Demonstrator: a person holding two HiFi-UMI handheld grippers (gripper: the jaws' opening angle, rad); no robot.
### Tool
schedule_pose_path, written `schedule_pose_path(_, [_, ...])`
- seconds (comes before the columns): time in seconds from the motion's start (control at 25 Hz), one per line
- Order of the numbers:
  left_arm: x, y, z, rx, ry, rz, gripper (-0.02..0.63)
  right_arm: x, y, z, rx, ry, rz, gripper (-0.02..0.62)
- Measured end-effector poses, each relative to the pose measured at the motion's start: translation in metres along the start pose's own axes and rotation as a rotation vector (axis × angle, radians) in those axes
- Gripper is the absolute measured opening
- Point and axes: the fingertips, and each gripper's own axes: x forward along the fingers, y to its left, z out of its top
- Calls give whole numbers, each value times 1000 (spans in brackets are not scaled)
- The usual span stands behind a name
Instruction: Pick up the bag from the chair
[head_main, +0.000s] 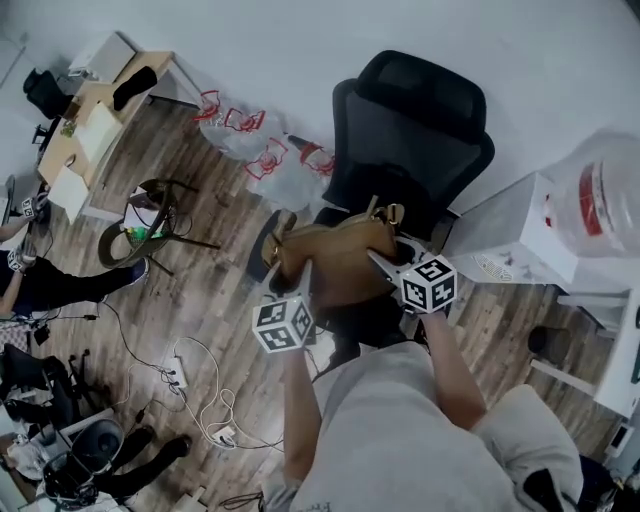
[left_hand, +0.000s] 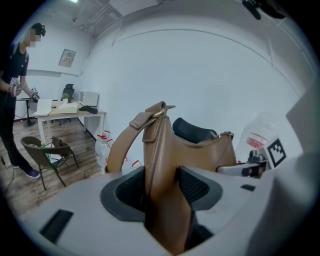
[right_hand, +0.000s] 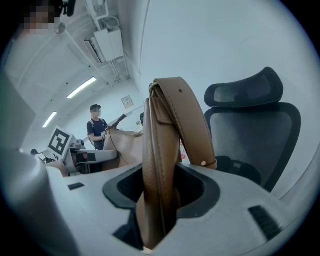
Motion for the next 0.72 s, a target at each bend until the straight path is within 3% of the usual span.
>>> schedule_pose_path(0.72, [-16, -16, 71, 58, -107, -30, 201, -18, 13, 69, -78, -69, 17, 183])
